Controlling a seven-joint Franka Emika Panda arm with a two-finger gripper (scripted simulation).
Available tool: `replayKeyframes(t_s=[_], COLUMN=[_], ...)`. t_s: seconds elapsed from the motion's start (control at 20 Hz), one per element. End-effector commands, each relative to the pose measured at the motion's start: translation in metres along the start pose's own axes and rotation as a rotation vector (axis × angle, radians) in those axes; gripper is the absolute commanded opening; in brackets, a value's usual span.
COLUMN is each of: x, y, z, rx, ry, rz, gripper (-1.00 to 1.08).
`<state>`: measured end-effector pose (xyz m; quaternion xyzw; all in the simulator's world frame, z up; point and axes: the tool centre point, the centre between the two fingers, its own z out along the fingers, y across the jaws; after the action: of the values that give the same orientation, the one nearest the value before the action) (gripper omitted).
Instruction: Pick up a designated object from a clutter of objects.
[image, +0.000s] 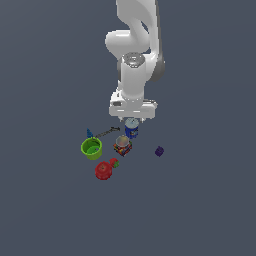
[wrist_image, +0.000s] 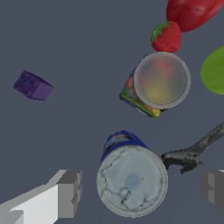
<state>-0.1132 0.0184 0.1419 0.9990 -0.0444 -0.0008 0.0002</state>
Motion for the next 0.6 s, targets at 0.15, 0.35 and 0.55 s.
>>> replayKeyframes(t_s=[0.15,0.35,0.55], x=[-0.018,-0.023,-0.022], y=[0.000,0.000,0.000], z=[0.014,0.017,0.018], rx=[0.000,0.000,0.000], ry=[0.001,0.002,0.001], rz=[0.007,0.009,0.008], gripper=[1.00,1.00,1.00])
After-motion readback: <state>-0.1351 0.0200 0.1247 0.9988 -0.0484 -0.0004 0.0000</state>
